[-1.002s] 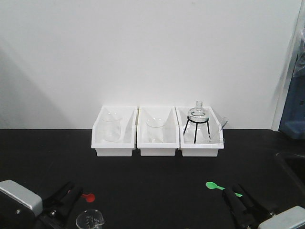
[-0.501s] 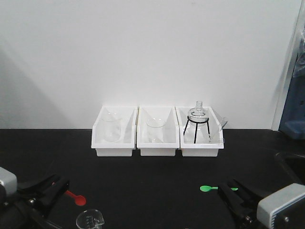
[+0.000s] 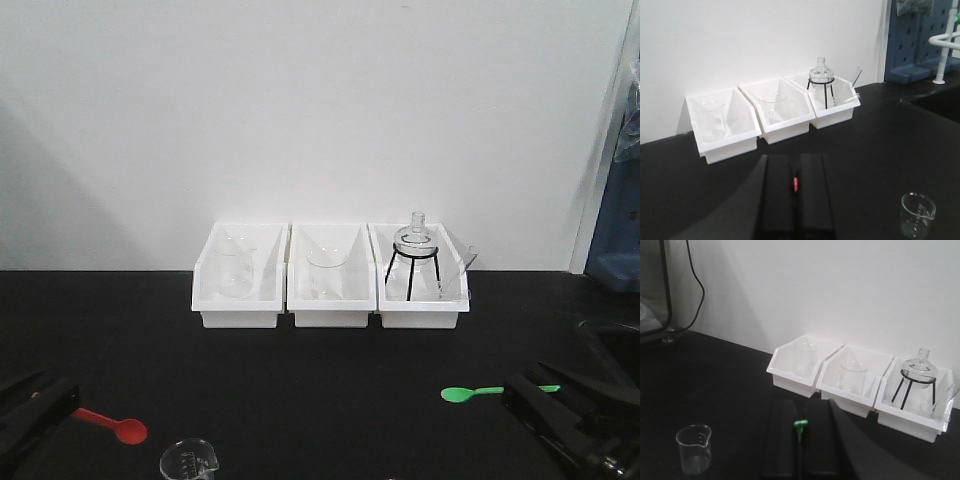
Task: Sort red and green spoons into left cabinet
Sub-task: 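Grasp the red spoon with the left gripper and lift it out, then hold both spoons and turn the base away from the bench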
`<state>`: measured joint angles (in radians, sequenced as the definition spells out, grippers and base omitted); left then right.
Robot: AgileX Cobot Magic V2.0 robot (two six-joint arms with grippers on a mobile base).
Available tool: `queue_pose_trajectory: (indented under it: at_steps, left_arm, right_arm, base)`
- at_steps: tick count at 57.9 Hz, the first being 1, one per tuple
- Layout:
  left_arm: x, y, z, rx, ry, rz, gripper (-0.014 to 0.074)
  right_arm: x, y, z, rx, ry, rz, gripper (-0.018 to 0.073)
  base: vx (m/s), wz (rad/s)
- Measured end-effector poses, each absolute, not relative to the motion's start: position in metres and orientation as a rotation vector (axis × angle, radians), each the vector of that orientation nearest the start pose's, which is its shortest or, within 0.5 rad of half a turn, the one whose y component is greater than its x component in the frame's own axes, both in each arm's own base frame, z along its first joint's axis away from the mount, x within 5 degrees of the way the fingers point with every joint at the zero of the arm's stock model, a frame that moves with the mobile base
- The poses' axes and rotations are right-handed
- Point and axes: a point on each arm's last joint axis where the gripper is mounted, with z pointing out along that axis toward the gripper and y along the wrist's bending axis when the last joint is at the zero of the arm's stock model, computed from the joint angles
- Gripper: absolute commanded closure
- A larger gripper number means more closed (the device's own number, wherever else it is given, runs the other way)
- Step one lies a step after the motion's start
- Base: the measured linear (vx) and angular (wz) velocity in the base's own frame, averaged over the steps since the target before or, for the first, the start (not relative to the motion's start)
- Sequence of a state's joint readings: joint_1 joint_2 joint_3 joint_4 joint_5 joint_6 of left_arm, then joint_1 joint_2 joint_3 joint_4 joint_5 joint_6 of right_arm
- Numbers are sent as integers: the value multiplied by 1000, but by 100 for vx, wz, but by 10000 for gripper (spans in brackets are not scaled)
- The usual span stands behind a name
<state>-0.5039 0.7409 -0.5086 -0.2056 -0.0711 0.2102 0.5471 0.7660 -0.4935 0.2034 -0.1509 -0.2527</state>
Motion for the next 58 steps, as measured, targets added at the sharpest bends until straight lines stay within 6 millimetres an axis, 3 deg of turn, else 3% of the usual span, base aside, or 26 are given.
queue_pose_trajectory:
  at_steps: [12,58]
  left_arm:
    - [127,-69,330,399,1552,-377,597]
    - [127,-69,330,401,1558,-377,596]
  right_arm:
    - [133,78,325,-451,1524,366,561]
    - [133,78,327,-442,1504,365,561]
  base:
    - [0,0]
    - [0,0]
